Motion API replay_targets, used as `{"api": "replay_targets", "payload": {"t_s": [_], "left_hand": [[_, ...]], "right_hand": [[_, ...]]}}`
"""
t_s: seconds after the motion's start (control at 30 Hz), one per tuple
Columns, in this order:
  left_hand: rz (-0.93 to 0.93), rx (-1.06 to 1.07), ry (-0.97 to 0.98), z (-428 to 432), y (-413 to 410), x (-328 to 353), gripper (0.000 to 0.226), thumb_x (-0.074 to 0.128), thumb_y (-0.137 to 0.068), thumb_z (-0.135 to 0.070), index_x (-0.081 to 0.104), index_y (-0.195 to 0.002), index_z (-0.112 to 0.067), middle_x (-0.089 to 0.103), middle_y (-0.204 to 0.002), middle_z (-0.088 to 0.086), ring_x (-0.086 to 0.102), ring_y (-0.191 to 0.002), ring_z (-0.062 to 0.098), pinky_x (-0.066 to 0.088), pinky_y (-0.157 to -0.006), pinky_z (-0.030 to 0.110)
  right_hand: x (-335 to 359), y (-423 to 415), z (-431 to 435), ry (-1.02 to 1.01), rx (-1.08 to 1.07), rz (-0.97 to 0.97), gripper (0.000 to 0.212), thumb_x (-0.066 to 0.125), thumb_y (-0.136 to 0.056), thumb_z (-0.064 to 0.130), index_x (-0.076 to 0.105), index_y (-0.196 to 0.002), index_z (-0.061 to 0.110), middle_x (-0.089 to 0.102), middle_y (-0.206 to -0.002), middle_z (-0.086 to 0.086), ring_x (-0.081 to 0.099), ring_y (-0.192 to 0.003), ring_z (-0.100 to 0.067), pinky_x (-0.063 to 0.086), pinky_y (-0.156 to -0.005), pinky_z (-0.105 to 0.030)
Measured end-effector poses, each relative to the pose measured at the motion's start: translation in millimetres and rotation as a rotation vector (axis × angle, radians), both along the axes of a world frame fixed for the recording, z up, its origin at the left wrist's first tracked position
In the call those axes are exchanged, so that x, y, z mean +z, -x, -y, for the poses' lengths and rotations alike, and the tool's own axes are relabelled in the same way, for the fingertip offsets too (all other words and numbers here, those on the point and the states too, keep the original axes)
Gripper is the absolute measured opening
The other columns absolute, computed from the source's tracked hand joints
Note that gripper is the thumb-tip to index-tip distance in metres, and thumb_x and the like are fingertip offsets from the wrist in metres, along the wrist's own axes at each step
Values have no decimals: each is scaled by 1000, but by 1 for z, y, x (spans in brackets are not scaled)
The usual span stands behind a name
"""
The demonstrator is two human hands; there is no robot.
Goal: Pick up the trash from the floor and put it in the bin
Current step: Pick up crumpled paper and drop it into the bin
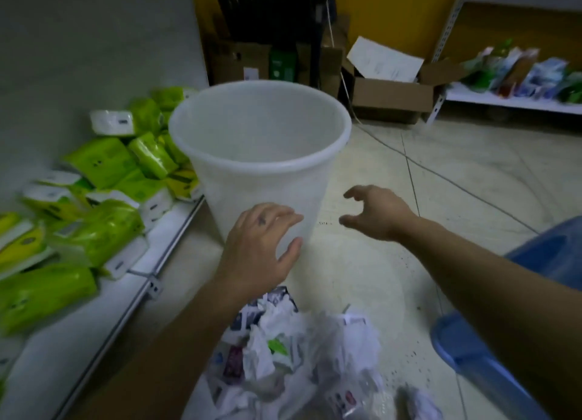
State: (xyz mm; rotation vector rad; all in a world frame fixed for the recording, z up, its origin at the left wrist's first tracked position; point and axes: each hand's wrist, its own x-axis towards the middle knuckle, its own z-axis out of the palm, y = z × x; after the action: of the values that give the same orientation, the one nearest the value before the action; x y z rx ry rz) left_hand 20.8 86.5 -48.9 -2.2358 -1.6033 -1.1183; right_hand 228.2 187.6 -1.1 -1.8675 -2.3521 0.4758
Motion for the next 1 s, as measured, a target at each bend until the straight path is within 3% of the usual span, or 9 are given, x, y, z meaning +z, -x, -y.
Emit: {"api": "replay_targets", "payload": {"t_s": [0.07,0.2,0.33,0.53,0.63,0.73,0.87,1.0], "left_hand": [[31,12,186,15,4,-33,34,63,-83,-32,66,-113,-17,67,-112,0,55,-108,19,46,-91,33],[142,88,720,39,14,-92,46,63,-83,-39,59,-124,-20,62,-125,1,51,-116,22,43,-96,34],[132,146,955,65,16,-129,57,62,-78,-43,53,-130,-22,58,-131,2,55,-113,23,46,-96,39],[127,242,1039,83,20,-161,57,56,-80,-53,45,-133,-37,57,-130,-1,51,-119,23,47,-95,44],[149,252,1005,83,6,-163,60,63,-81,-43,43,-137,-31,57,-133,2,50,-121,27,43,-98,43],[88,257,1056,79,-3,-160,72,63,-82,-32,30,-145,-33,51,-140,2,41,-129,31,35,-106,49],[48,285,1023,76,-4,-161,46,64,-82,-28,55,-127,-31,59,-131,-2,48,-122,26,36,-104,44],[194,372,872,77,-9,-156,18,65,-82,-26,71,-99,-24,72,-102,1,63,-98,24,43,-94,39]], "right_hand": [[-30,2,23,138,65,98,64,69,-81,44,46,-137,24,53,-137,-8,55,-117,-26,46,-97,-41],[-91,19,64,373,109,96,65,69,-82,41,45,-139,20,50,-140,-9,49,-124,-26,40,-99,-34],[-141,39,97,468,87,102,62,67,-83,35,47,-138,16,50,-139,-11,48,-124,-28,40,-96,-32],[-197,31,134,366,-11,51,51,63,-82,29,54,-131,21,58,-126,-9,56,-111,-27,46,-87,-30],[-205,20,141,294,-24,0,48,61,-80,28,57,-127,20,60,-122,-9,56,-109,-26,46,-89,-31],[-204,9,131,266,-102,-45,52,64,-76,27,56,-127,20,57,-124,-9,54,-111,-28,46,-91,-33],[-207,0,126,391,-137,99,64,70,-75,25,49,-135,22,56,-126,-8,53,-114,-27,48,-90,-33],[-206,-7,128,442,-171,131,46,70,-75,18,63,-120,22,65,-115,-5,61,-103,-24,53,-90,-33]]}}
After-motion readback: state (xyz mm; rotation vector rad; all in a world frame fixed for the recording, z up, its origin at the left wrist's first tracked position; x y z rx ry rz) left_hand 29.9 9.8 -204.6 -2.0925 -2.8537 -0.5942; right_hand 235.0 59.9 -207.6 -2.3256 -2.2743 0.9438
